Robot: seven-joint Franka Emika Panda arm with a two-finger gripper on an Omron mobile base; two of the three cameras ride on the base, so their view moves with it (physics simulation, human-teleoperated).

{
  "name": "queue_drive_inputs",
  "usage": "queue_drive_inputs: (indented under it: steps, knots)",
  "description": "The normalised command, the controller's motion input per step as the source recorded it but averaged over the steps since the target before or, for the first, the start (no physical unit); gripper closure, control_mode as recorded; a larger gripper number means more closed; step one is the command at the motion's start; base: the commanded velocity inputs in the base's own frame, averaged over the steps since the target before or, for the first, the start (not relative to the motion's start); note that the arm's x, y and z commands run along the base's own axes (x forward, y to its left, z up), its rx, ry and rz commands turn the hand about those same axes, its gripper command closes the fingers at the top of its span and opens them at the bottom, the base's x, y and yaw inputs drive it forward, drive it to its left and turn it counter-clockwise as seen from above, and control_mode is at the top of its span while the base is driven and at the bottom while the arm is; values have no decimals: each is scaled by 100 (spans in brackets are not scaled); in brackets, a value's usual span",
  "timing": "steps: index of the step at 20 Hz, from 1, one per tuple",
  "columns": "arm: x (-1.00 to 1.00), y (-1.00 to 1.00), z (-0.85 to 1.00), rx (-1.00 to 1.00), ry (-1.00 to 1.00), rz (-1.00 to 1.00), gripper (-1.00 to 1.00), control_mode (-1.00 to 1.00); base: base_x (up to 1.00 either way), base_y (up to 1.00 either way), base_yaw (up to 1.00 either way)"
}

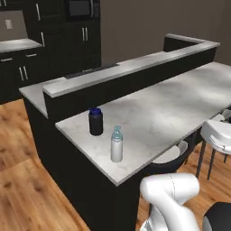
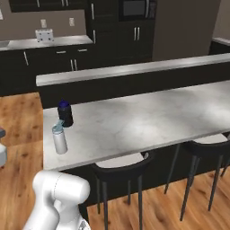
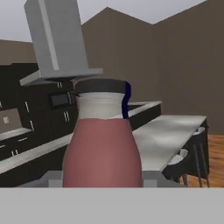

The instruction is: Move the drinks to the dining counter.

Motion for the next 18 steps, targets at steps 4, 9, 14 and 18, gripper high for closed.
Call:
queue_drive_inputs:
  steps: [4,9,14,18]
  knots:
    - [0,0,0,0,0,0,100,100,-92,-100,25]
    - [0,0,0,0,0,0,100,100,-100,-100,24]
    - [0,0,0,0,0,0,100,100,-20,-100,28]
    - [0,0,0,0,0,0,100,100,4,-100,27]
